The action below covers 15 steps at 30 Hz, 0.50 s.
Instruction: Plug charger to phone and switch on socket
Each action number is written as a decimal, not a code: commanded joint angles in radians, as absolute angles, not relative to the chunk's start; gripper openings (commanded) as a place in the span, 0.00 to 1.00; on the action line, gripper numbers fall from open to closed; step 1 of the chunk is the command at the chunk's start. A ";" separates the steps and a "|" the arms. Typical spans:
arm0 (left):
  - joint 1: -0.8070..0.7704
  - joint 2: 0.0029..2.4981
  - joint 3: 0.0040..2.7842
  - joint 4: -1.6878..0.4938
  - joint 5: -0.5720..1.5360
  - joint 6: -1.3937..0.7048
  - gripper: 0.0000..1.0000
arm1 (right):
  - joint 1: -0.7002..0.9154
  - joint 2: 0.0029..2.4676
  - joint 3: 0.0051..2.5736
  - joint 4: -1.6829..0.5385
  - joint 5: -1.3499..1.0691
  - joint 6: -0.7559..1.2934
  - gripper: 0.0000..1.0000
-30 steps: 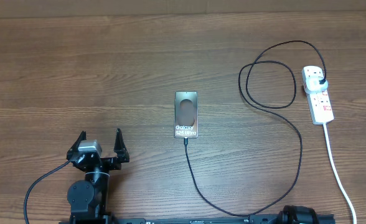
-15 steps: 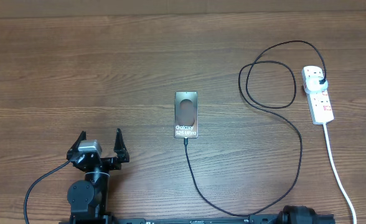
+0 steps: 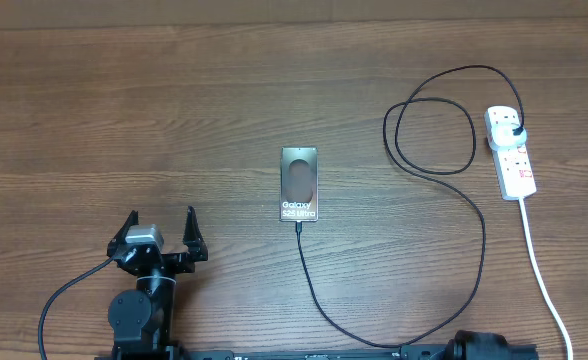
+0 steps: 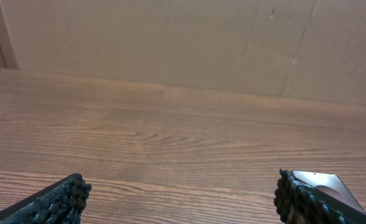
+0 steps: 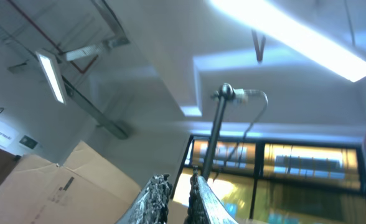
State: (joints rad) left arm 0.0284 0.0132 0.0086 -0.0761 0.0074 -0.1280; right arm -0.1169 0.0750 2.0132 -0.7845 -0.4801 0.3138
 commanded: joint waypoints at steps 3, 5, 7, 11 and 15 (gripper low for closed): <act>0.034 0.004 0.005 -0.077 0.019 -0.135 1.00 | -0.109 0.006 2.038 -0.793 -0.435 0.253 0.12; 0.034 0.004 0.005 -0.077 0.019 -0.135 1.00 | -0.102 0.006 2.040 -0.793 -0.434 0.253 0.12; 0.034 0.004 0.005 -0.077 0.019 -0.135 1.00 | -0.100 0.006 2.036 -0.796 -0.422 0.247 0.17; 0.034 0.004 0.005 -0.077 0.019 -0.135 1.00 | -0.100 0.007 2.034 -0.933 -0.298 0.197 0.34; 0.034 0.004 0.005 -0.077 0.019 -0.135 1.00 | -0.099 0.007 1.969 -1.062 -0.121 0.213 0.99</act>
State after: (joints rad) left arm 0.0284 0.0132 0.0086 -0.0765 0.0078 -0.1280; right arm -0.1040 0.0067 2.0331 -1.0344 -0.2985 0.2184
